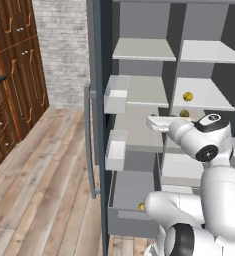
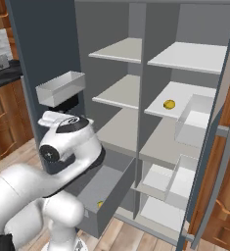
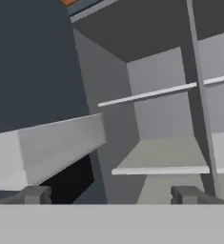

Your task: Take the lemons from the fridge shelf and place them in the freezer drawer to begin freezing them.

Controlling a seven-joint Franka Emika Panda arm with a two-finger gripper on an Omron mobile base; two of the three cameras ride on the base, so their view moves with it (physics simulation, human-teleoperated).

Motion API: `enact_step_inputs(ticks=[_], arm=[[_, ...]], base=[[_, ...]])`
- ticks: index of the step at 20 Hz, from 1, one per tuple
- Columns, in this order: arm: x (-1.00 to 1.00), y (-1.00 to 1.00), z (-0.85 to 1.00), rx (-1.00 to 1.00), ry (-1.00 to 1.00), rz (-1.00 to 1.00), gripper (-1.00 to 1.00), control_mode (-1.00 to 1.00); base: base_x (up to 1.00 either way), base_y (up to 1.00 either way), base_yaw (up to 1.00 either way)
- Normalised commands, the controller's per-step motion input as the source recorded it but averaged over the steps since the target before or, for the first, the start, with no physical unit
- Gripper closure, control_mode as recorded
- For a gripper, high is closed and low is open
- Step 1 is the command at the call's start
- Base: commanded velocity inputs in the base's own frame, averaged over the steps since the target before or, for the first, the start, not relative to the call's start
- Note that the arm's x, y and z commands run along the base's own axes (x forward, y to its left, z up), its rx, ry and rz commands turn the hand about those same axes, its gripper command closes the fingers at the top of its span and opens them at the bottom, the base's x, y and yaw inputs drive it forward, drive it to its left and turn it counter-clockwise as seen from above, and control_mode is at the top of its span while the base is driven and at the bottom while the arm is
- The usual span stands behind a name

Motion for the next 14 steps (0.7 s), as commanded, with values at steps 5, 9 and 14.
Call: enact_step_inputs(ticks=[5,9,14], arm=[[-0.22,-0.04,0.33,0.78,0.44,0.06,-1.0,-1.0],[-0.16,0.0,0.1,0.8,0.3,0.11,-1.0,-1.0],[-0.15,0.0,0.08,0.79,0.26,0.15,-1.0,-1.0]], base=[[0.0,0.0,0.0],[0.0,0.0,0.0],[0.0,0.0,0.0]])
